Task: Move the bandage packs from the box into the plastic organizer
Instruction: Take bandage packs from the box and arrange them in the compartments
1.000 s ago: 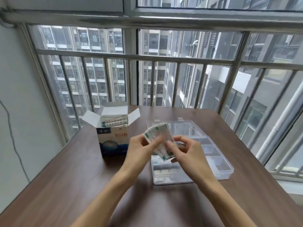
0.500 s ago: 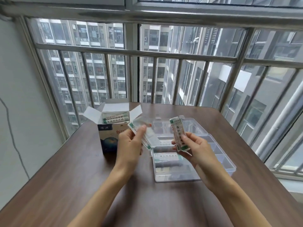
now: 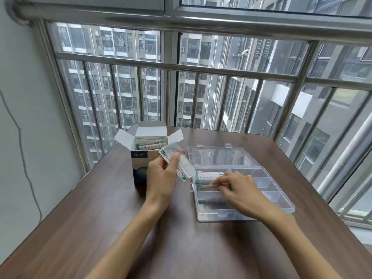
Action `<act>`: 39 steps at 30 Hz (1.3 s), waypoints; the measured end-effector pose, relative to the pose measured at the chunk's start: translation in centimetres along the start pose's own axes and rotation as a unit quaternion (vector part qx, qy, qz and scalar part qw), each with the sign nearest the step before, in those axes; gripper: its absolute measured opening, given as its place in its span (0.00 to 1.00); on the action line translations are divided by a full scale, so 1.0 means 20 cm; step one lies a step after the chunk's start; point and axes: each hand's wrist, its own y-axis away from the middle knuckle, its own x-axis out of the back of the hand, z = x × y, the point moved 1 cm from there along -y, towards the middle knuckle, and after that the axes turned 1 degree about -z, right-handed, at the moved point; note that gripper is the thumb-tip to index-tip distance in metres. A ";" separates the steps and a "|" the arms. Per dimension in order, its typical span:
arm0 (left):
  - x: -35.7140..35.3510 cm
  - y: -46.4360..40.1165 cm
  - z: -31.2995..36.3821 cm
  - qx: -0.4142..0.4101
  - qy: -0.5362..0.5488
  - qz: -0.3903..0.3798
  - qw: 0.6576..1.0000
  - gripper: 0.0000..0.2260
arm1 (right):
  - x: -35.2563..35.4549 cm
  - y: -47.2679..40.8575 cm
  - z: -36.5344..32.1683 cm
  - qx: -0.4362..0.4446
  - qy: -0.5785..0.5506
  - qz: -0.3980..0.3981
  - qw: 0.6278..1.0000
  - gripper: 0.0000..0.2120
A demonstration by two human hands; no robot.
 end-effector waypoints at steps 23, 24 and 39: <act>-0.05 0.06 -0.01 0.096 0.017 -0.118 0.988 0.10 | 0.06 -0.01 -0.17 -0.078 -0.377 -0.013 0.923 0.07; -0.05 0.06 -0.01 0.100 0.017 -0.124 0.987 0.11 | 0.04 -0.01 -0.17 -0.091 -0.410 0.002 0.908 0.08; -0.07 0.07 -0.01 0.114 -0.009 -0.165 0.980 0.12 | 0.03 0.05 -0.07 0.012 -0.195 0.302 0.933 0.06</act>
